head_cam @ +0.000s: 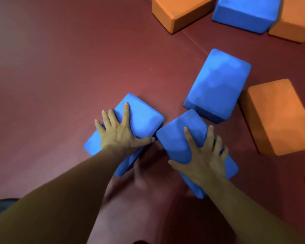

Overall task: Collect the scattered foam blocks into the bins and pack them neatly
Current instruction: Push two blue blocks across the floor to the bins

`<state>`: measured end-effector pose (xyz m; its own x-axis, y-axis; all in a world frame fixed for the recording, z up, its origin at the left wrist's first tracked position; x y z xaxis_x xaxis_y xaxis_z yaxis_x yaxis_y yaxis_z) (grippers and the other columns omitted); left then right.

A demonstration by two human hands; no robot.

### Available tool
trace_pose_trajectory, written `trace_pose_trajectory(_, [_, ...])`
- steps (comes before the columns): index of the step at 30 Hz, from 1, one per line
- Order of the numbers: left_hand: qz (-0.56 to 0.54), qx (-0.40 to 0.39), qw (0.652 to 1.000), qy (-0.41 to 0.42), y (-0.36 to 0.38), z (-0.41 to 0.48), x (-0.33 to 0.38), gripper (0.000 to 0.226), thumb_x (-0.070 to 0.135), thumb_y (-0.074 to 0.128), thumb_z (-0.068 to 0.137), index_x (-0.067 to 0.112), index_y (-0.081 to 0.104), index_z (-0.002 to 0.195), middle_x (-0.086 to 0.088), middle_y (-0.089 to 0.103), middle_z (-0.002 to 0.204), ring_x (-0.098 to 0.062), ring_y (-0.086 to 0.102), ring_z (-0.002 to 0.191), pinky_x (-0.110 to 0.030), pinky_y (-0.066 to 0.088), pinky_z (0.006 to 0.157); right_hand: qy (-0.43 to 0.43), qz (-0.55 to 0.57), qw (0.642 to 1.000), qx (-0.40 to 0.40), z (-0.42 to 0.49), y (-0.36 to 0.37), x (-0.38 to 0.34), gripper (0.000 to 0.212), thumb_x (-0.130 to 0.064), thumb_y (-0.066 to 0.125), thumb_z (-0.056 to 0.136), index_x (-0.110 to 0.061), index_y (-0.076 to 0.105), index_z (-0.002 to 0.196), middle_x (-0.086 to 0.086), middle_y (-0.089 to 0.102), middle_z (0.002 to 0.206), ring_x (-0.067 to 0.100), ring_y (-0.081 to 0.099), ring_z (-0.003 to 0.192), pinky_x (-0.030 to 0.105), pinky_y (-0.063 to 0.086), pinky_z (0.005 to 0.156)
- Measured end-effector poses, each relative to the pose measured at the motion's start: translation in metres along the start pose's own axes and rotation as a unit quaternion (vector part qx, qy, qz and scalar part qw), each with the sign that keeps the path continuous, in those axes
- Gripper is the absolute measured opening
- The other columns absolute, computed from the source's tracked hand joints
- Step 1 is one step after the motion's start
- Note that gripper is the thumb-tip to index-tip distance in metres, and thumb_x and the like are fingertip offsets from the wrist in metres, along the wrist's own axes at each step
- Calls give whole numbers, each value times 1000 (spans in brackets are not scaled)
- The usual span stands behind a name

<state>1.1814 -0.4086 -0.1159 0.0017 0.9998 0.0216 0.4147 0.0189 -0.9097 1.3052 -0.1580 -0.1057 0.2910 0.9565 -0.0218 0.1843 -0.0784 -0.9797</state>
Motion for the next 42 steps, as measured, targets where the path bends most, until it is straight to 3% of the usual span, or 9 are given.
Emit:
trace_pose_trajectory(2, [-32, 13, 999, -5, -7, -1, 4, 143, 108, 41, 40, 42, -8, 156, -16, 22, 148, -35, 21, 142, -68, 13, 115, 0, 2, 1000, 16, 0, -7, -2, 118, -98, 47, 54, -43, 27, 157, 27, 21, 159, 48, 38, 128, 65, 38, 96])
trace_pose_trajectory(5, [-52, 26, 998, -15, -20, -11, 9, 137, 104, 48, 41, 49, -5, 155, -15, 26, 143, -33, 28, 137, -67, 21, 112, 51, 26, 998, 4, -1, -18, 10, 115, -98, 39, 54, -44, 29, 155, 26, 23, 158, 47, 40, 124, 62, 38, 95])
trace_pose_trajectory(13, [-70, 39, 997, -8, -107, -74, 54, 132, 102, 45, 47, 47, -3, 156, -17, 24, 147, -35, 28, 137, -59, 28, 109, 144, 99, 983, -49, -49, -95, 59, 116, -101, 40, 60, -52, -2, 156, 21, 3, 163, 47, 25, 139, 62, 28, 108])
trace_pose_trajectory(21, [-57, 41, 996, 58, -200, -156, 176, 131, 104, 41, 47, 47, -8, 155, -17, 23, 149, -36, 27, 138, -59, 28, 108, 244, 158, 957, -18, -110, -212, 169, 117, -101, 40, 55, -53, 2, 155, 15, 3, 163, 43, 27, 137, 59, 30, 107])
trace_pose_trajectory(24, [-49, 43, 992, 108, -228, -191, 241, 130, 103, 44, 50, 48, -8, 155, -17, 24, 149, -35, 26, 138, -59, 26, 109, 298, 144, 943, 41, -142, -254, 222, 116, -102, 35, 54, -50, 19, 156, 20, 17, 161, 44, 38, 128, 59, 36, 100])
trace_pose_trajectory(28, [-33, 49, 979, 194, -256, -241, 335, 129, 103, 42, 49, 48, -7, 155, -19, 24, 150, -36, 27, 138, -59, 27, 108, 374, 138, 911, 107, -197, -297, 292, 109, -97, 41, 57, -41, 42, 152, 26, 38, 152, 44, 52, 110, 54, 42, 85])
trace_pose_trajectory(34, [-3, 52, 945, 322, -272, -350, 470, 128, 102, 43, 51, 46, -4, 157, -19, 27, 148, -36, 29, 138, -58, 30, 109, 494, 135, 847, 140, -307, -336, 393, 108, -98, 40, 61, -39, 45, 151, 29, 41, 150, 45, 53, 106, 54, 44, 80])
trace_pose_trajectory(39, [4, 41, 913, 405, -251, -461, 563, 132, 101, 45, 47, 45, 1, 158, -19, 28, 147, -38, 31, 137, -58, 31, 108, 592, 141, 786, 113, -420, -339, 469, 112, -102, 34, 55, -48, 33, 153, 27, 32, 155, 46, 46, 121, 59, 41, 93])
trace_pose_trajectory(42, [6, 25, 894, 448, -225, -539, 609, 133, 101, 49, 48, 42, 6, 159, -18, 29, 149, -37, 32, 137, -57, 31, 108, 644, 150, 738, 136, -499, -332, 507, 111, -101, 37, 56, -45, 38, 152, 29, 35, 153, 48, 48, 117, 61, 42, 91])
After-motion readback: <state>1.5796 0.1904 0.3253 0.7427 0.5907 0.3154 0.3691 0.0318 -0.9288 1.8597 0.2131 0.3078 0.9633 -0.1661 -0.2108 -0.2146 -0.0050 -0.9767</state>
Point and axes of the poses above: each hand's wrist, its own z-axis towards the middle knuckle, its own y-axis out of the palm, x = y × z, the point moved 10 cm from there along z, towards the middle knuckle
